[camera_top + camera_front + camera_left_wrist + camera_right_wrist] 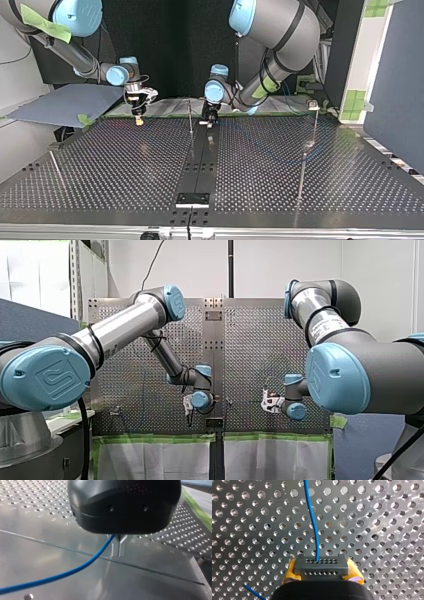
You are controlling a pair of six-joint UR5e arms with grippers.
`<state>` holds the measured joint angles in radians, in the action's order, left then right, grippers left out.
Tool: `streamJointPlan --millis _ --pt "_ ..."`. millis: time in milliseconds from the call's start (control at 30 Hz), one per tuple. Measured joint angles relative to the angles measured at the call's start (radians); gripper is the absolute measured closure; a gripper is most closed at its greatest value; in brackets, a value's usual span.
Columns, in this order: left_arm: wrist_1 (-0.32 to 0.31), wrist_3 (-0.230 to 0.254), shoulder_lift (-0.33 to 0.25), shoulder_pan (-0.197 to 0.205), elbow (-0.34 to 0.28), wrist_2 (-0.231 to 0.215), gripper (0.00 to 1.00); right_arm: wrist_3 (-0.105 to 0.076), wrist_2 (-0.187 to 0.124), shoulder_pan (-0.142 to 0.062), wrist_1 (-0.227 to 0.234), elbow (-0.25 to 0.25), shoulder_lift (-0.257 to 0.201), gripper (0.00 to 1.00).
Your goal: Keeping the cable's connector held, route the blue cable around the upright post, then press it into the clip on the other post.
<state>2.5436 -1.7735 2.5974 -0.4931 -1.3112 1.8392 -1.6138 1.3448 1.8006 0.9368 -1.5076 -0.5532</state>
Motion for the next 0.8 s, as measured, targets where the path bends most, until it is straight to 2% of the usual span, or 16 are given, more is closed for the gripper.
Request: streamJointPlan --millis 33,67,100,167,200,233,267,300,333,533,800 --pt "-0.001 0.001 0.0 0.0 0.0 -0.001 0.89 0.0 0.0 0.0 0.0 0.001 0.0 1.0" --pt "-0.002 0.002 0.0 0.0 0.0 -0.004 0.83 0.0 0.0 0.0 -0.001 0.001 0.0 1.0" --pt "-0.002 0.003 0.0 0.0 0.0 -0.009 0.83 0.0 0.0 0.0 -0.001 0.001 0.0 1.0" --pt "0.0 0.005 0.0 0.0 0.0 -0.016 0.6 0.0 0.0 -0.001 -0.001 0.002 0.0 1.0" --pt "0.003 0.007 0.0 0.0 0.0 -0.019 0.6 0.0 -0.001 -0.001 -0.001 0.002 0.0 1.0" --pt "0.006 0.009 0.0 -0.001 0.0 -0.02 0.47 0.0 -0.001 -0.001 -0.001 0.002 0.0 1.0" --pt "0.01 0.013 0.0 -0.002 0.0 -0.021 0.25 0.0 -0.001 -0.001 -0.001 0.002 0.0 1.0" --pt "0.016 0.019 0.0 -0.002 0.0 -0.019 0.25 0.0 -0.001 -0.001 -0.001 0.002 0.0 1.0" --pt "0.022 0.025 -0.001 -0.003 0.0 -0.017 0.0 0.0 -0.001 -0.001 -0.001 0.002 0.0 1.0" --pt "0.054 0.073 -0.002 -0.009 0.0 0.008 0.0 0.0 0.0 -0.001 -0.002 0.002 0.0 1.0" --pt "0.121 0.145 -0.014 -0.027 0.0 0.074 0.0 0.0 0.0 -0.001 -0.005 0.002 0.0 1.0"
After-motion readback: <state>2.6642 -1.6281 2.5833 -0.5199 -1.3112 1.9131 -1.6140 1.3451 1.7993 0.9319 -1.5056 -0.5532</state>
